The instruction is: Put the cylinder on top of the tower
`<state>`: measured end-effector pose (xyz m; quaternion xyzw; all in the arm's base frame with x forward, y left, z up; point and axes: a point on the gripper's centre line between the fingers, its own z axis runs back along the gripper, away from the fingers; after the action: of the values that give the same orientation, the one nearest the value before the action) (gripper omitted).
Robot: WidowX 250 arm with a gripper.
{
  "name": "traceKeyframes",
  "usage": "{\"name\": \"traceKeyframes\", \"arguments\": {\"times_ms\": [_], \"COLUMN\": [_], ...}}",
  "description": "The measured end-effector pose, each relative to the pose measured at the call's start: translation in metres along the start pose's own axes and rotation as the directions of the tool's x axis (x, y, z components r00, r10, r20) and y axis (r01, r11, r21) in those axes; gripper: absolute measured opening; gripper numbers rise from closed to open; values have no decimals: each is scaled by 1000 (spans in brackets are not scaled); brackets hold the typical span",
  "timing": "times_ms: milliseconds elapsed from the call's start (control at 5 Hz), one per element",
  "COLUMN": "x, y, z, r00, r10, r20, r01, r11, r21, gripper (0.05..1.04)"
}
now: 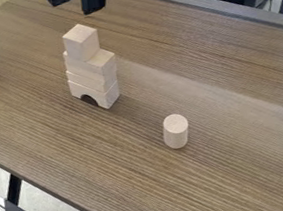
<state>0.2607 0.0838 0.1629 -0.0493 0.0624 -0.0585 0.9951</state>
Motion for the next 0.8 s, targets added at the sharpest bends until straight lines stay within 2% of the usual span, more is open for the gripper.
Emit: {"name": "traceKeyframes", "arguments": {"times_ms": [200,400,600,800], "x": [0,21,43,51], "y": [-1,-16,-39,-50], "z": [-8,-15,-15,-16], "r00": [1000,990,959,939], "r10": [-2,-122,-265,-328], "r20": [-26,-65,-96,-103], "r01": [2,126,276,341], "r11": [1000,991,953,925], "r21": [-12,47,126,167], "gripper": [999,999,999,999]}}
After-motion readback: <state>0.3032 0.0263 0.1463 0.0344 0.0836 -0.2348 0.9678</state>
